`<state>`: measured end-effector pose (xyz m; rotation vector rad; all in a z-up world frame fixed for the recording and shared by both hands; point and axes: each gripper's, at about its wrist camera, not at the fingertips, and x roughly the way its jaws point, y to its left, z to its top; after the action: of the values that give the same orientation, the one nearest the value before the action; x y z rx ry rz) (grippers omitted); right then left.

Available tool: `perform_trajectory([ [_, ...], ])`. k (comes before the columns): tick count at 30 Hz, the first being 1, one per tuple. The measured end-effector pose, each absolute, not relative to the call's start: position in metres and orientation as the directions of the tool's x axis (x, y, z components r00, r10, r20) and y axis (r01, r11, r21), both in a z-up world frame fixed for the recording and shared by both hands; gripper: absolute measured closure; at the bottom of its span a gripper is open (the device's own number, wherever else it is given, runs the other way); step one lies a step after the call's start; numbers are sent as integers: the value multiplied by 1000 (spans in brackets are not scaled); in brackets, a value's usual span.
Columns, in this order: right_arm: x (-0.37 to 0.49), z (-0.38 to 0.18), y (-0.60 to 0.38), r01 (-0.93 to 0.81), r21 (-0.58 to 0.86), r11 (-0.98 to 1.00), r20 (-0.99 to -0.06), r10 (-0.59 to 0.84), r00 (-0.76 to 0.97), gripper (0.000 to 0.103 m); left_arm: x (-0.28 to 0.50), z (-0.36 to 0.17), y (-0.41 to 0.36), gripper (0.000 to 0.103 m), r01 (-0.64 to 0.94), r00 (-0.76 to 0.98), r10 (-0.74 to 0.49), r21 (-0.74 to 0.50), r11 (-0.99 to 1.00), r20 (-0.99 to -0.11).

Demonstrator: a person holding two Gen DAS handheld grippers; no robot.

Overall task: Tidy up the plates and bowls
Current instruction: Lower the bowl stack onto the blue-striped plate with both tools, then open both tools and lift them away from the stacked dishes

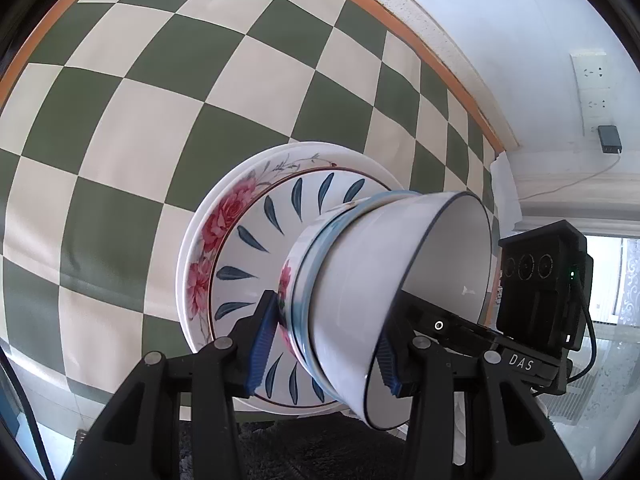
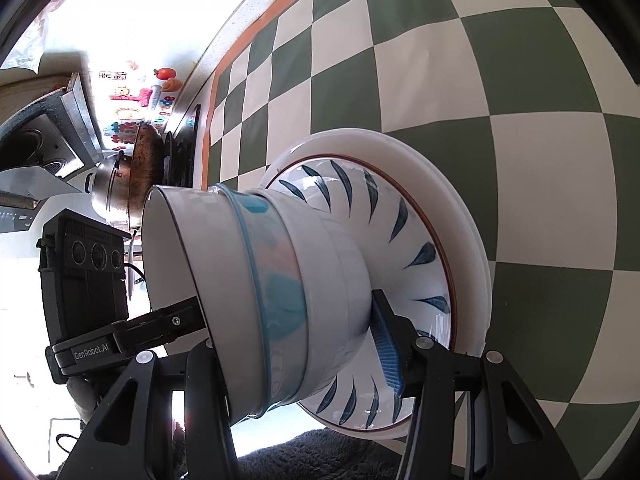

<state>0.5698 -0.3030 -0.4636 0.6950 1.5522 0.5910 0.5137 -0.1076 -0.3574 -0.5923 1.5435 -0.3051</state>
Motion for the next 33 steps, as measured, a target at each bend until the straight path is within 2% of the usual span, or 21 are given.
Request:
perform_trajectory([
  [20,563,-451,-300,71,659,748,-749,662,-25,49,505,-341,-105,62,-142,68,-467,-472,870,-882],
  [25,557,-421,-305,16,591,806,-806,590,46,49,492,-315,-105,59,-95,129,-345,-358,929,-930],
  [31,541,-367,-308,-54,506,861,-849,508,145,49,470,-271,-106,60,-23,242,-224,-237,971,-944],
  [33,534,-349,-308,-67,476,877,-859,480,178,48,464,-259,-107,51,0,279,-174,-181,983,-944],
])
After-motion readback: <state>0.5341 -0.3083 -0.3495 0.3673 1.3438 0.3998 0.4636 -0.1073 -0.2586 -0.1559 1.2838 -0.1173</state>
